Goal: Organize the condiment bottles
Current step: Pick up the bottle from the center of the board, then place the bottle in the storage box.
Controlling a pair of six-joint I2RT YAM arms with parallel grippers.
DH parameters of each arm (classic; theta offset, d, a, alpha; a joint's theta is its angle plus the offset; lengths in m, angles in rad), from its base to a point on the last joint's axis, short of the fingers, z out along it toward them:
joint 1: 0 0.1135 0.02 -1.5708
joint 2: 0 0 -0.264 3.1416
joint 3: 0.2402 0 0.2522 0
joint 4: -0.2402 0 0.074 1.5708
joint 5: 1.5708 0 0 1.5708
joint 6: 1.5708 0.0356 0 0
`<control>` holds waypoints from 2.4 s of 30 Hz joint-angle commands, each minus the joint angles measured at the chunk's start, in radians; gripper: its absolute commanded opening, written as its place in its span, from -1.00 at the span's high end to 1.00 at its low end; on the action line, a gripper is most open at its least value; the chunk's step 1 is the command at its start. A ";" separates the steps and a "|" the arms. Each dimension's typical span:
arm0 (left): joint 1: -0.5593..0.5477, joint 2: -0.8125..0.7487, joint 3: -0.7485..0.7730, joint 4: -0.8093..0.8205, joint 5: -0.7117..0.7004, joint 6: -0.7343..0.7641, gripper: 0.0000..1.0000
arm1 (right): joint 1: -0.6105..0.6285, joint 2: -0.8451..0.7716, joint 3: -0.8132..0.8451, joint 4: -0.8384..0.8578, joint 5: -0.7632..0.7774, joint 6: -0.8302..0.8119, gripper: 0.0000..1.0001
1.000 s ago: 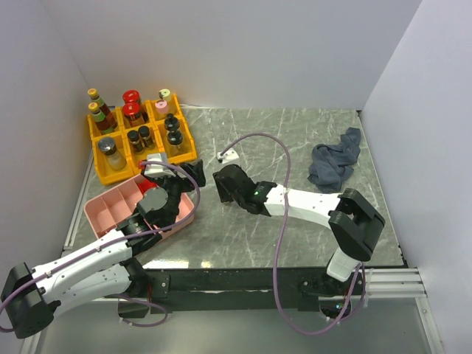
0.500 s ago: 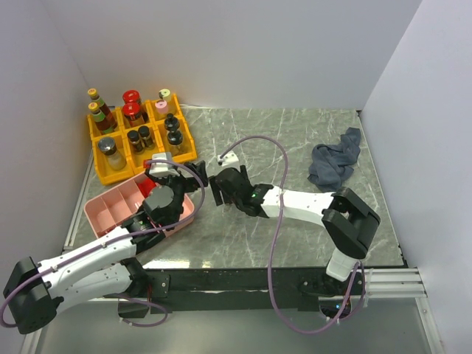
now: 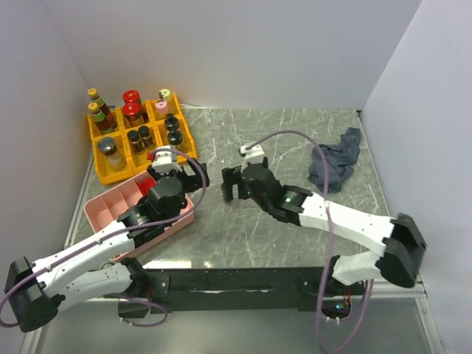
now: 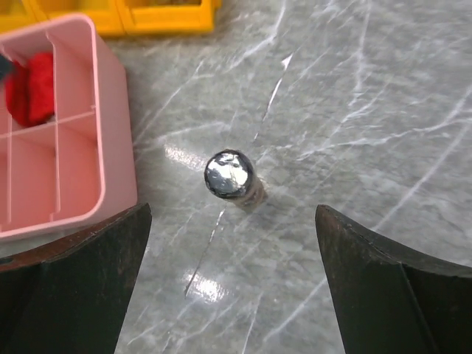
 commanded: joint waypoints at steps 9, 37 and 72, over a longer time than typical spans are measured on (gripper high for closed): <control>-0.004 0.392 0.335 -0.297 0.353 0.044 -0.95 | -0.260 -0.366 -0.247 -0.059 0.007 0.152 -1.00; -0.004 0.727 0.452 -0.349 0.357 0.044 0.20 | -0.285 -0.534 -0.375 0.086 -0.001 0.146 -1.00; 0.454 0.454 0.657 -0.341 0.216 0.047 0.98 | -0.286 -0.554 -0.374 0.093 -0.032 0.118 -1.00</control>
